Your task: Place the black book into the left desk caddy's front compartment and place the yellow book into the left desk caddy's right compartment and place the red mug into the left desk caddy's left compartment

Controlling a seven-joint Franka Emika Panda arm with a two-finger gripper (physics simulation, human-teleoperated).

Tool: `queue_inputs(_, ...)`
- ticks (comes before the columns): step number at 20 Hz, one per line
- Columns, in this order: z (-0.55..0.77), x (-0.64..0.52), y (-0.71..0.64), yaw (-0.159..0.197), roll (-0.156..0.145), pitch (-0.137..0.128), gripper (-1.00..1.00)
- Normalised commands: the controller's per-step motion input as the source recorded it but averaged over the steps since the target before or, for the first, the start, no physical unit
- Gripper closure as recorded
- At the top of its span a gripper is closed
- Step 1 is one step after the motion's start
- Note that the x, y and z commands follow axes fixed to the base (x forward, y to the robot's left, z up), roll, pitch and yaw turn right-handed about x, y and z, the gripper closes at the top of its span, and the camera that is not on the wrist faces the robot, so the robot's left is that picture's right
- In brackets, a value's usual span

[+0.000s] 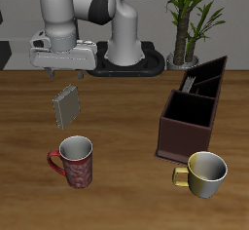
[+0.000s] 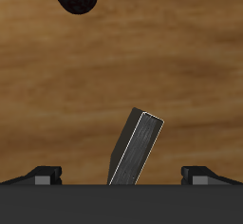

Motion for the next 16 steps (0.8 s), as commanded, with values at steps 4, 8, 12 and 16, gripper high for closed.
queue_inputs(4,-0.30,-0.03,-0.17,-0.036,-0.023,0.020,-1.00)
queue_inputs(8,-0.29,0.02,-0.08,-0.024,-0.009,0.029,-1.00)
queue_inputs(12,-0.37,0.04,-0.08,-0.065,-0.049,0.027,-1.00)
queue_inputs(16,-0.52,0.05,0.03,-0.068,0.019,0.057,-1.00)
